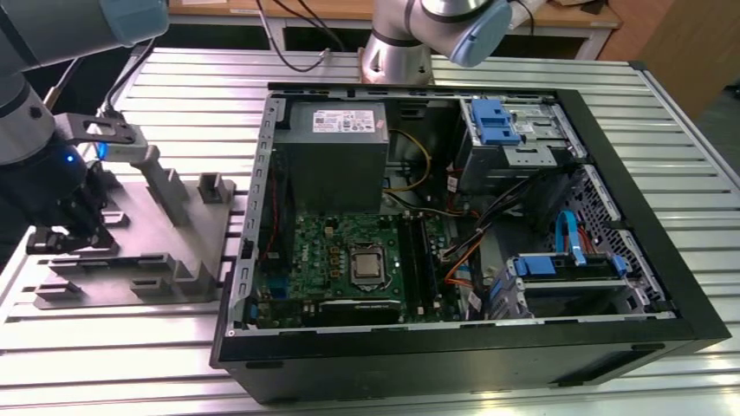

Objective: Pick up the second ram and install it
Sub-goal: 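Pick up the second ram and move it above second insertion slot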

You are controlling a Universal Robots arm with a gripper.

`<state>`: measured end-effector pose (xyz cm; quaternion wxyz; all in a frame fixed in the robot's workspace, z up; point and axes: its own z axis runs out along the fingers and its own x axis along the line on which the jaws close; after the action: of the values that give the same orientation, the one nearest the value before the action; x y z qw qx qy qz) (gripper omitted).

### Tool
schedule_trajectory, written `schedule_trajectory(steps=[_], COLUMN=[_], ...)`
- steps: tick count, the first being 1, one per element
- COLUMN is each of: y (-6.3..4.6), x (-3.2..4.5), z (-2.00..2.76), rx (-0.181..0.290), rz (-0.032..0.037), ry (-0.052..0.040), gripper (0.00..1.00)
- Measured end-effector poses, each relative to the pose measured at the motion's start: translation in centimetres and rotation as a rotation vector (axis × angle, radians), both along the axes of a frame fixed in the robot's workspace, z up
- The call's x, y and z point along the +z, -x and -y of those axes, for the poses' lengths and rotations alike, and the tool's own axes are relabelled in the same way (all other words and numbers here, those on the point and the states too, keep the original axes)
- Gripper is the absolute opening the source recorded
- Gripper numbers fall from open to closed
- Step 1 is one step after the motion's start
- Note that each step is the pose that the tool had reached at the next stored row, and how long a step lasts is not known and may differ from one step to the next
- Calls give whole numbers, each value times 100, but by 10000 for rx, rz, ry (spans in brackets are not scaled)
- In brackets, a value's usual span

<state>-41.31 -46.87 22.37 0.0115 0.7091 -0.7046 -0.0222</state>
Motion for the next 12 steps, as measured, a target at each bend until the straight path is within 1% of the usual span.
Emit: schedule_trajectory(steps=[3,6,10,12], y=[12,35,62,71], x=[-6,-13,-31,-50], z=[42,83,136,156], rx=[1,0,0,1], rz=[1,7,17,17], ry=[-37,-155,-351,-404], gripper=[10,10,10,10])
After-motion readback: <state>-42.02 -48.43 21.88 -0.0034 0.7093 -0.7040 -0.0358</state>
